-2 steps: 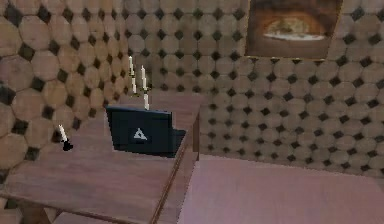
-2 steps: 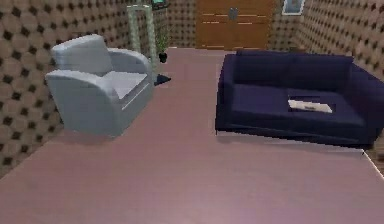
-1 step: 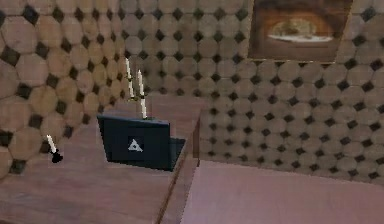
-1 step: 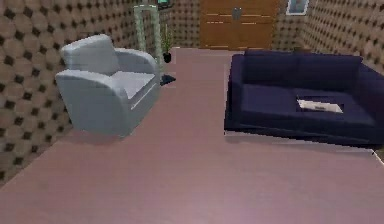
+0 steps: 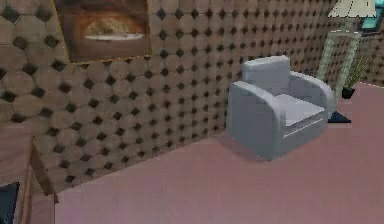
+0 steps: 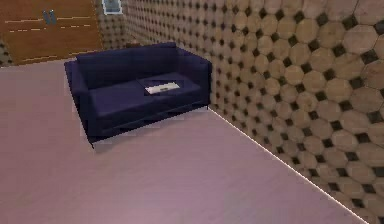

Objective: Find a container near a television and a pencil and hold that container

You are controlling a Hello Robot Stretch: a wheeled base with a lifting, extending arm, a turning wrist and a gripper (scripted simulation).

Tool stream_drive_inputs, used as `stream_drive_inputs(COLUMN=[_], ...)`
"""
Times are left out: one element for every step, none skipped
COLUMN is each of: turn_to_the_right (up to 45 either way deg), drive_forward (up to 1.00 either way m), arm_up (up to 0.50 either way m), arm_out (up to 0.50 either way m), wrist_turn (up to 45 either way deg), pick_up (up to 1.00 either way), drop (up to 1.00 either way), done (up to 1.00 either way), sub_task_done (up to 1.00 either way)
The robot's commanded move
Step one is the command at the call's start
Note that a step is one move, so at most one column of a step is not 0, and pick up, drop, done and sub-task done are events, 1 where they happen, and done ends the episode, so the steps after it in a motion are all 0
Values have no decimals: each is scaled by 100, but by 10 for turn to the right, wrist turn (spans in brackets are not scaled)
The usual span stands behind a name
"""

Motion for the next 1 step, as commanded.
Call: stream_drive_inputs(turn_to_the_right=[450], drive_forward=[0], arm_up=[0], arm_out=[0], wrist_turn=[0], pick_up=[0], drop=[0], done=[0], sub_task_done=[0])
